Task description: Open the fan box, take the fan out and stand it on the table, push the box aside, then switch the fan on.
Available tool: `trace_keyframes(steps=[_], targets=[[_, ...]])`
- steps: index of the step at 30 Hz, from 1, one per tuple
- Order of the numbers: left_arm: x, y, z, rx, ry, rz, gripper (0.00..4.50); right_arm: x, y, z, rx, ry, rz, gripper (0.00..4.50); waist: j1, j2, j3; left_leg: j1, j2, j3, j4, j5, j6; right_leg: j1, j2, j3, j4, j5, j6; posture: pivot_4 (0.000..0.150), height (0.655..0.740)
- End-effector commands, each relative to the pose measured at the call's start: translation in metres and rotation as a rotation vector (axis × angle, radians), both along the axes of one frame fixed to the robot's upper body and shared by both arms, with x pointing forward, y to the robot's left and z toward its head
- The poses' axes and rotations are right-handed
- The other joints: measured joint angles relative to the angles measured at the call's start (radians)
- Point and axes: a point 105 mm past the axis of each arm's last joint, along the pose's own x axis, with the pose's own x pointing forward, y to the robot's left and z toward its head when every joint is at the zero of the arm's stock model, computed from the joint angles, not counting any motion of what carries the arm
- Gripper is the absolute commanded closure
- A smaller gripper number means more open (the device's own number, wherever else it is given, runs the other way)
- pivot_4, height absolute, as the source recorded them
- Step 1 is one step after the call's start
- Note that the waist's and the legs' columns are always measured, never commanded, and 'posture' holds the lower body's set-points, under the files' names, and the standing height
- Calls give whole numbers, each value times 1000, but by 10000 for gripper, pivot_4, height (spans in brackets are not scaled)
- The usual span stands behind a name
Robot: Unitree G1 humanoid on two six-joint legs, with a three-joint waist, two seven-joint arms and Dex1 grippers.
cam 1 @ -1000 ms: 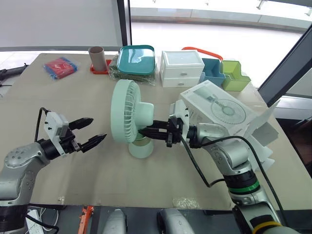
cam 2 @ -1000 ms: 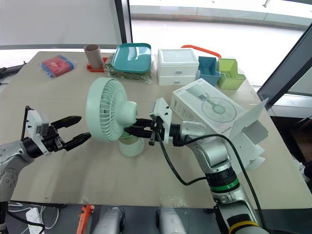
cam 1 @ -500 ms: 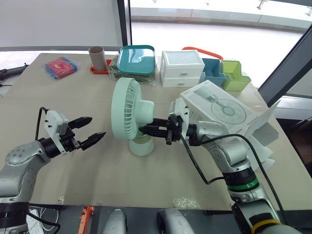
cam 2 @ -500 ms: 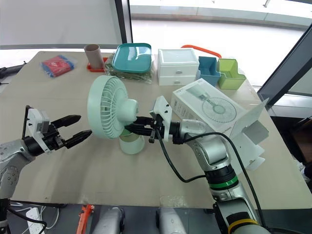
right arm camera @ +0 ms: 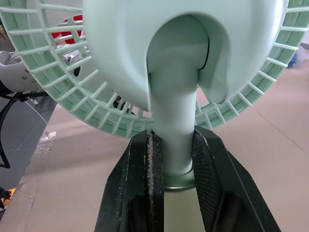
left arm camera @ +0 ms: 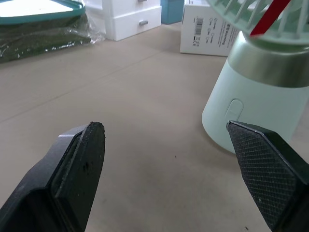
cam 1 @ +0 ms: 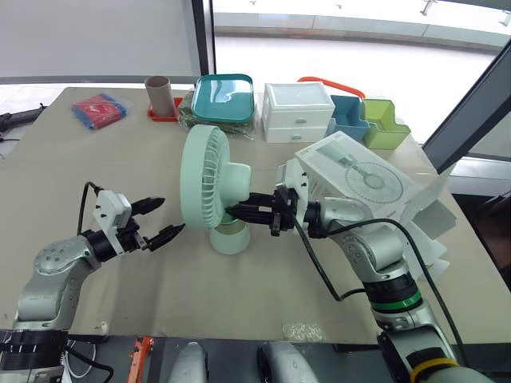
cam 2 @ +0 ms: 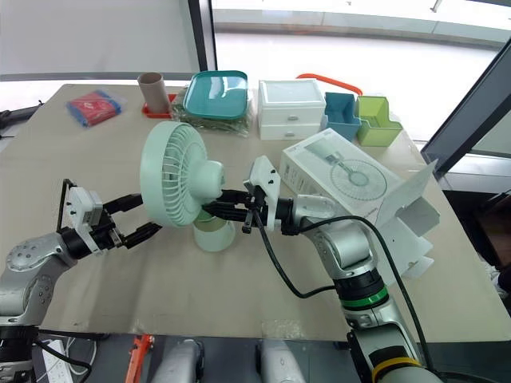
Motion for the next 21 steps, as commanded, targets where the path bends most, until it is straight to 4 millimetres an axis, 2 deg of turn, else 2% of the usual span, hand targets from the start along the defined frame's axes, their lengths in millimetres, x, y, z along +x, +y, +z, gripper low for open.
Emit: trace_keyframes(steps=[1, 2, 4, 8, 11, 14, 17, 21], targets=[[-1, 1, -12, 82, 31, 10, 7209, -5, 5, 21, 39, -86, 36, 39052, 0, 0, 0, 0, 0, 0, 0, 0, 0, 0, 0, 0, 0, 0, 0, 1500, 7400], [-2, -1, -16, 77, 36, 7, 4621, -5, 5, 21, 38, -87, 36, 39052, 0, 0, 0, 0, 0, 0, 0, 0, 0, 0, 0, 0, 0, 0, 0, 1500, 7400], [-1, -6, -13, 34, 2, 5, 2423, -5, 6, 20, 34, -87, 40, 39052, 0, 0, 0, 0, 0, 0, 0, 0, 0, 0, 0, 0, 0, 0, 0, 1500, 7400], [-4, -10, -8, 11, -26, -29, 2423, -4, 7, 18, 29, -88, 43, 39052, 0, 0, 0, 0, 0, 0, 1, 0, 0, 0, 0, 0, 0, 0, 0, 1500, 7400], [8, -4, -3, -2, -54, 59, 2423, -2, 6, 17, 23, -90, 37, 39052, 1, 0, 0, 0, 0, 0, 1, 0, 0, 0, 0, 0, 0, 0, 0, 1500, 7400], [6, -5, -9, 76, -38, 39, 9420, -1, 6, 15, 19, -93, 32, 39052, 0, 0, 0, 0, 0, 0, 1, 0, 0, 1, 0, 0, 0, 0, 0, 1500, 7400], [4, -11, -7, 59, -35, 18, 9420, 2, 6, 13, 13, -95, 20, 39052, 0, 0, 0, 0, 0, 0, 1, 0, 0, 0, 0, 0, 0, 0, 0, 1500, 7400], [-1, -18, 3, -26, -64, -8, 19573, 5, 6, 14, 26, -98, -1, 39052, 0, 0, 0, 0, 0, 0, 1, 0, 0, 0, 0, 0, 0, 0, 0, 1500, 7400]])
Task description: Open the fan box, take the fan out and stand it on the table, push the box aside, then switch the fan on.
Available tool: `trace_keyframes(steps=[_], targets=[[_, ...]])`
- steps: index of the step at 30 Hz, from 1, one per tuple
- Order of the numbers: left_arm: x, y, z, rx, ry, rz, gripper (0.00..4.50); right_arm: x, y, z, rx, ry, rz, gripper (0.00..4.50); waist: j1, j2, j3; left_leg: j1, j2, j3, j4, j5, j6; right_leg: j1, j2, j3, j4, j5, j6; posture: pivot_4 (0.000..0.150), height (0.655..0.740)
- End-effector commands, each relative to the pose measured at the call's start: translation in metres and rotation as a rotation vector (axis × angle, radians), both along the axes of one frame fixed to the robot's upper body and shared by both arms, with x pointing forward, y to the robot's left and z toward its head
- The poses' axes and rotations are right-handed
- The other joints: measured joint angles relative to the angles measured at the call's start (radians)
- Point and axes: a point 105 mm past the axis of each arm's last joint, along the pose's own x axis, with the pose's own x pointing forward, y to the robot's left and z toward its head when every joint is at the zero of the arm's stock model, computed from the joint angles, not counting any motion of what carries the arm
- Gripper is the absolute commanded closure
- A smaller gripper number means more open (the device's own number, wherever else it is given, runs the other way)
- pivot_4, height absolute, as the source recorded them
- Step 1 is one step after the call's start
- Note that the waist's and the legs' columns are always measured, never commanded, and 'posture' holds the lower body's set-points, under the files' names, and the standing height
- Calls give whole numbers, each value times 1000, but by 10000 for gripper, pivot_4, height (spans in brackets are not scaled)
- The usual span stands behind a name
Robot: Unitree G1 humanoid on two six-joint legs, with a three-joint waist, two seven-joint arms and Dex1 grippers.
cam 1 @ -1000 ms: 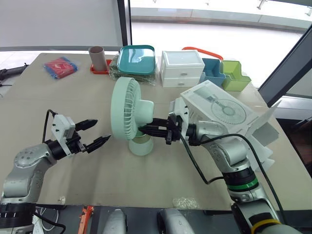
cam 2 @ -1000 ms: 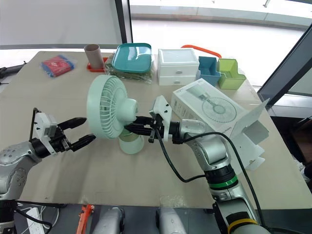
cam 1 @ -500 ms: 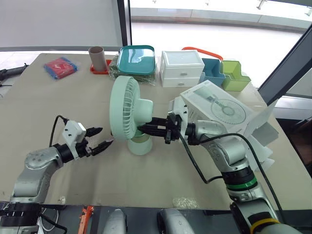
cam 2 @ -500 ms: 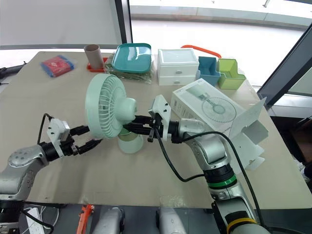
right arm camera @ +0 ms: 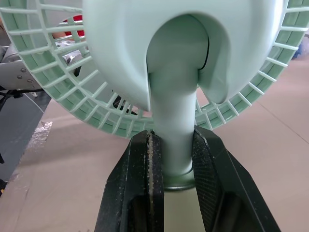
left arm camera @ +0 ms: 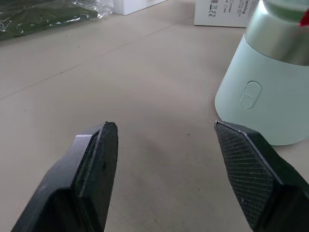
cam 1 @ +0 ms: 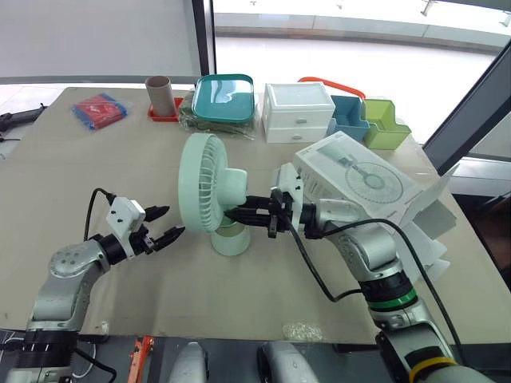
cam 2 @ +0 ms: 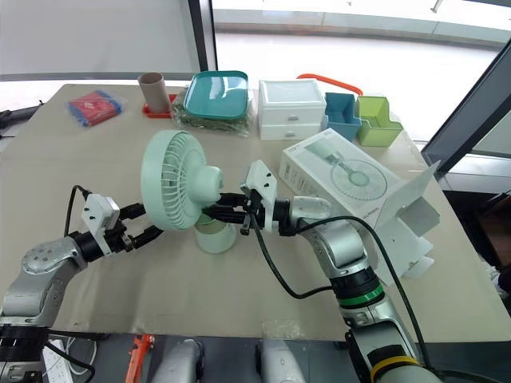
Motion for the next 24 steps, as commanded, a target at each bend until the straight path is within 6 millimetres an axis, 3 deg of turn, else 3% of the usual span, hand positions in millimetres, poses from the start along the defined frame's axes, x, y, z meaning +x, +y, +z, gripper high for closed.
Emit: trace_keyframes(steps=[1, 7, 17, 24], targets=[[-3, -5, 17, -51, -62, -11, 22679, -1, 3, 26, 61, -100, 7, 39052, 0, 0, 0, 0, 0, 0, 0, 0, 0, 0, 0, 0, 0, 0, 0, 1500, 7400], [-2, -11, 9, -27, -36, -33, 44013, -1, 4, 26, 59, -98, 15, 39052, 0, 0, 0, 0, 0, 0, 0, 0, 0, 0, 0, 0, 0, 0, 0, 1500, 7400], [5, -28, -7, 13, -12, -56, 44587, -4, 8, 29, 72, -100, 35, 39052, 0, 0, 0, 0, 0, 0, 0, 0, 0, 0, 0, 0, 0, 0, 0, 1500, 7400], [13, -36, -8, -11, -10, -67, 44587, -8, 11, 27, 76, -102, 48, 39052, 0, 0, 0, 0, 0, 0, 1, 0, 0, 0, 0, 0, 0, 0, 0, 1500, 7400]])
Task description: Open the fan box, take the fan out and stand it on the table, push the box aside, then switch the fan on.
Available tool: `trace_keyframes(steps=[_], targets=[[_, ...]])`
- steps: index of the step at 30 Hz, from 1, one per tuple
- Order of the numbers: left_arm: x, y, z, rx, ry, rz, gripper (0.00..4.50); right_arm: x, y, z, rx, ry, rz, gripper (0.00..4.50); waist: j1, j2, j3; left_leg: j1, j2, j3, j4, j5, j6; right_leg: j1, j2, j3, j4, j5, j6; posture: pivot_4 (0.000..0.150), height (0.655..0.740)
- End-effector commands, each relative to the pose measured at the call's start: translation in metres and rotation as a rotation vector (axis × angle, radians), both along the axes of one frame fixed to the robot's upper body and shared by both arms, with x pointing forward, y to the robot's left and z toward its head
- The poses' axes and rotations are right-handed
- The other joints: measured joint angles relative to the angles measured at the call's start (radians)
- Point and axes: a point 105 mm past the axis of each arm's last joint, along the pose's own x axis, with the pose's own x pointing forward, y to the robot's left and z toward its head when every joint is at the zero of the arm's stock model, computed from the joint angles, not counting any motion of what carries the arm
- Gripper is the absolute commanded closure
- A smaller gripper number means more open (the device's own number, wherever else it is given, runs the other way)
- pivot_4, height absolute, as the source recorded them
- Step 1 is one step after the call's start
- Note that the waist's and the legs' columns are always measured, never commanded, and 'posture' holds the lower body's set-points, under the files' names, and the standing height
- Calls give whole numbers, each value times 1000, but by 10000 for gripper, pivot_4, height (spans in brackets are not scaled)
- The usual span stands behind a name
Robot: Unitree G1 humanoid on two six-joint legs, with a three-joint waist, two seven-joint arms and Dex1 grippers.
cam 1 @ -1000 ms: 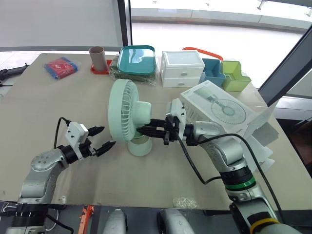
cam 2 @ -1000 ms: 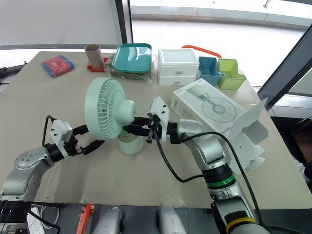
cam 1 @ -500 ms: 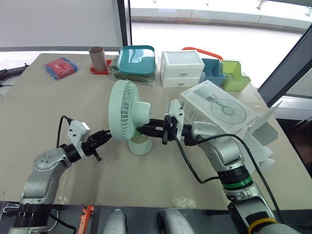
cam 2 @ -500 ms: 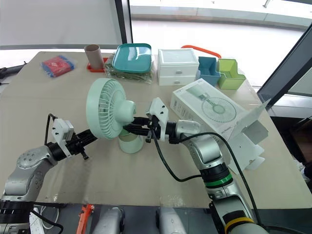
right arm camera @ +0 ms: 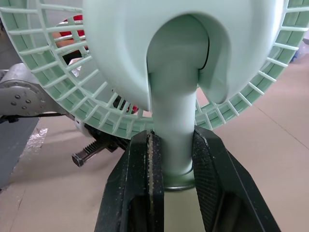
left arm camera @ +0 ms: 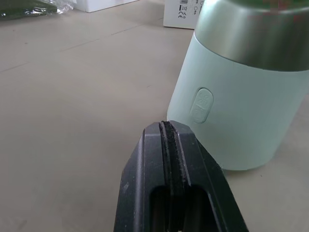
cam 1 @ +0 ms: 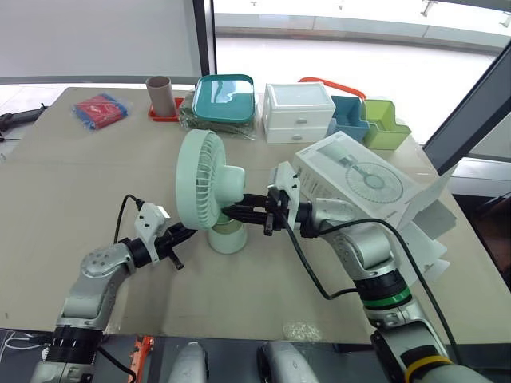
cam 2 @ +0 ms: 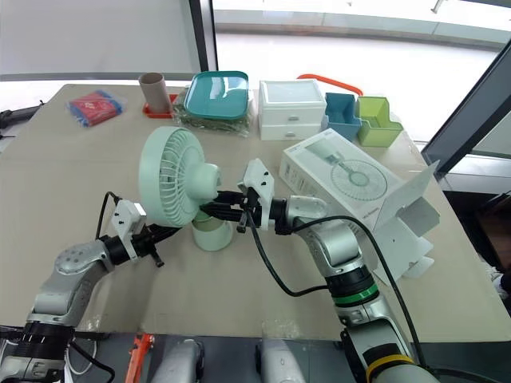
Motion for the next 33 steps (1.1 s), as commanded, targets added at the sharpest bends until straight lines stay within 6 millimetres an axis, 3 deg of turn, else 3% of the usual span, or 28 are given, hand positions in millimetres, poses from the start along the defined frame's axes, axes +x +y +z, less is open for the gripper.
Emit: trace_keyframes(steps=[1, 11, 26, 33], targets=[[2, -3, 10, 0, -50, -17, 44587, -10, 5, 25, 52, -102, 49, 39052, 0, 0, 0, 0, 0, 0, 0, 0, 0, 0, 0, 0, 0, 0, 0, 1500, 7400], [0, -5, 15, -3, -59, -39, 44587, -14, 10, 13, 19, -93, 68, 39052, 0, 0, 0, 0, 0, 0, 0, 0, 0, 0, 0, 0, 0, 0, 0, 1500, 7400], [-8, -15, 0, 9, -11, -93, 44587, -15, 10, 15, 21, -95, 71, 39052, 0, 0, 0, 0, 0, 0, 0, 0, 0, 0, 0, 0, 0, 0, 0, 1500, 7400], [-11, -19, 4, 6, -12, -131, 44587, -15, 10, 13, 18, -93, 63, 39052, 0, 0, 0, 0, 0, 0, 0, 0, 0, 0, 0, 0, 0, 0, 0, 1500, 7400]])
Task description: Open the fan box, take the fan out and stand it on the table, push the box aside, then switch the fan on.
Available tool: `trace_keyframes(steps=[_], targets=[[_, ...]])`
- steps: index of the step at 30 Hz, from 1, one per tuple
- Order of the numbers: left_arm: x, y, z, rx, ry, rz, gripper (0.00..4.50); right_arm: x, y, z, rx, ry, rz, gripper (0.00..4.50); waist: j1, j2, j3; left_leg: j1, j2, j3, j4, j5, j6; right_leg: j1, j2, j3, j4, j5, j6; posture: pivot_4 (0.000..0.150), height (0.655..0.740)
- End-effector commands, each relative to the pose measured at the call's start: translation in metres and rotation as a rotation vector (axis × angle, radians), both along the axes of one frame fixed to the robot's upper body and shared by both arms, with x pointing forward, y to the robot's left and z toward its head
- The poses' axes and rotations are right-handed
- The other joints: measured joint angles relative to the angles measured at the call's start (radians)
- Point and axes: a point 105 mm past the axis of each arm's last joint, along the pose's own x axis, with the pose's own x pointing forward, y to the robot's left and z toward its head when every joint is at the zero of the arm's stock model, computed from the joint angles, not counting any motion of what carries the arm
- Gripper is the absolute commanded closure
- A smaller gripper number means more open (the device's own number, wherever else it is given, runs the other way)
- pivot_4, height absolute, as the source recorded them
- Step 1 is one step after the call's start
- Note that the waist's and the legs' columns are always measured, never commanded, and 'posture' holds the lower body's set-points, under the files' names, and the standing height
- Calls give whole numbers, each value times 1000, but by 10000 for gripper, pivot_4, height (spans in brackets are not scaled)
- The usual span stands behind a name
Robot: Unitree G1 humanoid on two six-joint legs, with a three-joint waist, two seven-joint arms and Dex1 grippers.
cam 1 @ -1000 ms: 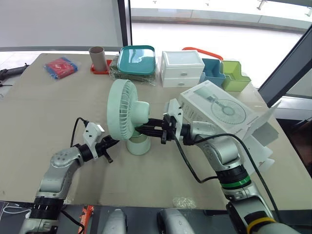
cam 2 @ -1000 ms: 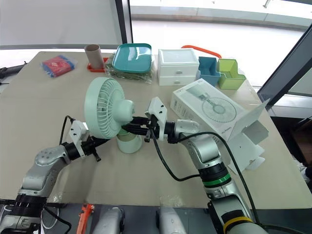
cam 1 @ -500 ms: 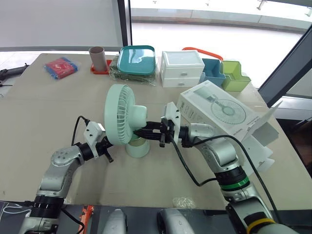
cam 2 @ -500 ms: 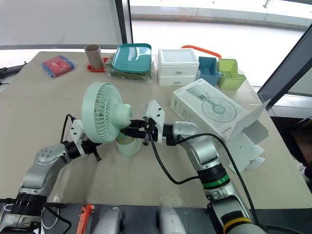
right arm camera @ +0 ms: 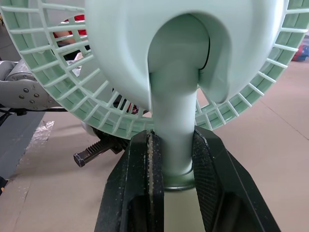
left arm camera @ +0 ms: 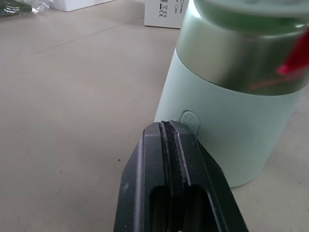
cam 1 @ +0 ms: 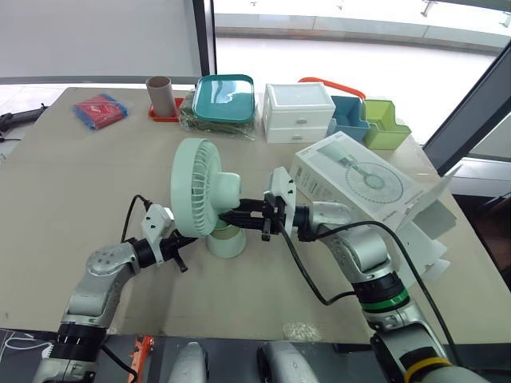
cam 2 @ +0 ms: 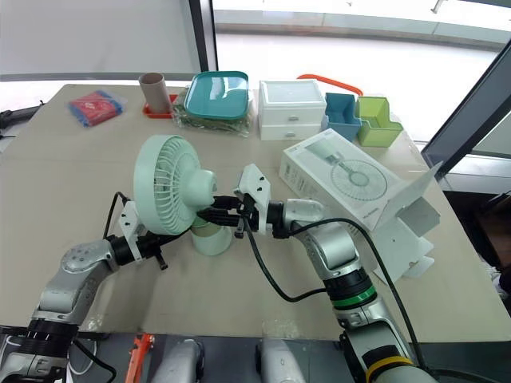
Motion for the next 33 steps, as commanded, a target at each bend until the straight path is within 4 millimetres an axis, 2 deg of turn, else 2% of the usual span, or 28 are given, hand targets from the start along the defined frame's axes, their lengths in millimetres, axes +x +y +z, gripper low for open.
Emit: trace_keyframes(steps=[1, 24, 28, 33], targets=[[-6, -8, 12, -5, -33, -61, 44587, -9, 6, 18, 43, -80, 37, 39052, 0, 0, 0, 0, 0, 0, 0, 0, 0, 0, 0, 0, 0, 0, 0, 1500, 7400], [-9, -5, 15, -4, -32, -61, 44587, -9, 6, 18, 43, -78, 34, 39052, 0, 0, 0, 0, 0, 0, 0, 0, 0, 0, 0, 0, 0, 0, 0, 1500, 7400], [-17, -12, 17, -34, -14, -99, 44587, -7, 6, 16, 42, -75, 29, 39052, 0, 0, 0, 0, 0, 0, 0, 0, 0, 0, 0, 0, 0, 0, 0, 1500, 7400], [-17, -13, 19, -35, -12, -103, 44587, -7, 6, 16, 41, -77, 28, 39052, 0, 0, 0, 0, 0, 0, 1, 0, 0, 1, 0, 0, 0, 0, 0, 1500, 7400]])
